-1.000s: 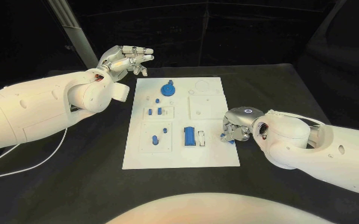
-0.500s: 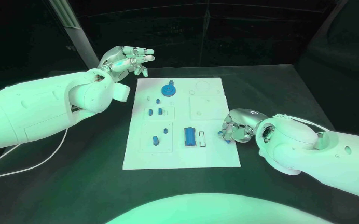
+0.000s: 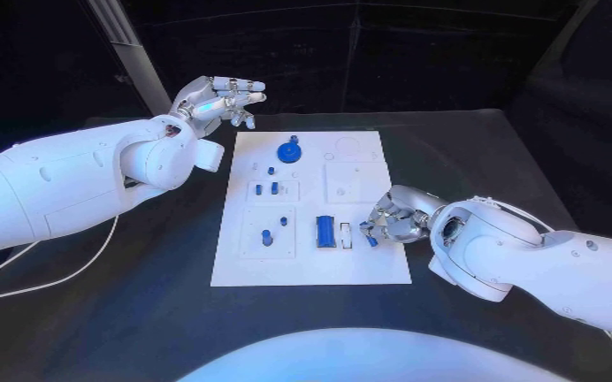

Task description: Assemble the parts on the task board

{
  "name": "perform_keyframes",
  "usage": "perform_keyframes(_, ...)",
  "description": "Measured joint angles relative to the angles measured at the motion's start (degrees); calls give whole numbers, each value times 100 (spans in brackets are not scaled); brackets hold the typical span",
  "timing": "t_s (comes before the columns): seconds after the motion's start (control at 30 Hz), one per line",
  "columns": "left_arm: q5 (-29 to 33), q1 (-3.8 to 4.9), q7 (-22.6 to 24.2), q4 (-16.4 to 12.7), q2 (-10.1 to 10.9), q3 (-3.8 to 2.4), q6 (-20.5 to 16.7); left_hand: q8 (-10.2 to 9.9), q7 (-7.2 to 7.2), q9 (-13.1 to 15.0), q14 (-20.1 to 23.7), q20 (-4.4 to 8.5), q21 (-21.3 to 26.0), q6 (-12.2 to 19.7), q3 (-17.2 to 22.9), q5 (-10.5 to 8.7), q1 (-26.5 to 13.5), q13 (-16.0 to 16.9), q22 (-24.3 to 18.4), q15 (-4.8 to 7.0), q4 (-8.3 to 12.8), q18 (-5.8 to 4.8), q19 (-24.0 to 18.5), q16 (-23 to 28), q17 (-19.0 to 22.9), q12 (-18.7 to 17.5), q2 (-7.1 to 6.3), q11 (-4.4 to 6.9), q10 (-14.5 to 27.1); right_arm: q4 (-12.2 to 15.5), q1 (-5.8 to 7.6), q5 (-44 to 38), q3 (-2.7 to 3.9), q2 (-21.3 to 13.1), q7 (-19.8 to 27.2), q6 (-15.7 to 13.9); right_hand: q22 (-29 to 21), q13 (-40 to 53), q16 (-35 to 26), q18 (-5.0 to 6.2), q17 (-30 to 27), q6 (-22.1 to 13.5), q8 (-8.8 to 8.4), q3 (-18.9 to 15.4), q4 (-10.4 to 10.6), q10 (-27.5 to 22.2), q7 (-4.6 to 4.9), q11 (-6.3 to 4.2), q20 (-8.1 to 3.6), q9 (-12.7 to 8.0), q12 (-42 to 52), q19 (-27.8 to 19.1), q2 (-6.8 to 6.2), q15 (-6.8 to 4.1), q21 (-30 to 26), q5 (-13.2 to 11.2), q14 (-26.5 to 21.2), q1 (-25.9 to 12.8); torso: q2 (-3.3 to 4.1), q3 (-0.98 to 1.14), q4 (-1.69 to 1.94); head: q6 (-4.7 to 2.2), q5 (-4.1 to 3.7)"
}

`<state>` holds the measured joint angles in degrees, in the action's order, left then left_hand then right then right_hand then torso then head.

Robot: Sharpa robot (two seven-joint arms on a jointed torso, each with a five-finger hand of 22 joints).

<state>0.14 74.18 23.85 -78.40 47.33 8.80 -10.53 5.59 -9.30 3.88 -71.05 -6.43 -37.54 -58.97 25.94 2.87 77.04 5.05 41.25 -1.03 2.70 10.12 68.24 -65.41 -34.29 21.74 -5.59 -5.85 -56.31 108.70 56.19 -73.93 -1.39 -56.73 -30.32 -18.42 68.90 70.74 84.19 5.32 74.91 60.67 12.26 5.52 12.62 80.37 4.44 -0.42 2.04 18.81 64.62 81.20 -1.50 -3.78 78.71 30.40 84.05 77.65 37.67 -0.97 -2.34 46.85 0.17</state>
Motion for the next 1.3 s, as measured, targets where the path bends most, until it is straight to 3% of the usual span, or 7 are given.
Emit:
perform_keyframes(0.33,0,2,-1,-3,-6,0,1,0,0,0,0,0,0,0,0,0,0,1,0,0,0,0,0,0,-1,0,0,0,0,-185,0,381,0,272,-65,-47,14,43,0,0,0,83,-6,58,57,10,-43,-9,0,37,32,0,-122,-13,0,25,-14,-122,3,0,0,15,12)
perform_keyframes(1.3,0,5,-16,-6,-29,0,1,0,0,0,0,0,0,0,-16,0,0,-3,1,0,-16,0,0,0,-1,0,0,0,0,-441,2,396,0,667,-431,-12,12,61,0,0,0,238,55,-85,292,50,-87,-51,-21,145,60,21,-172,-44,0,-24,0,-536,3,4,-7,24,35)
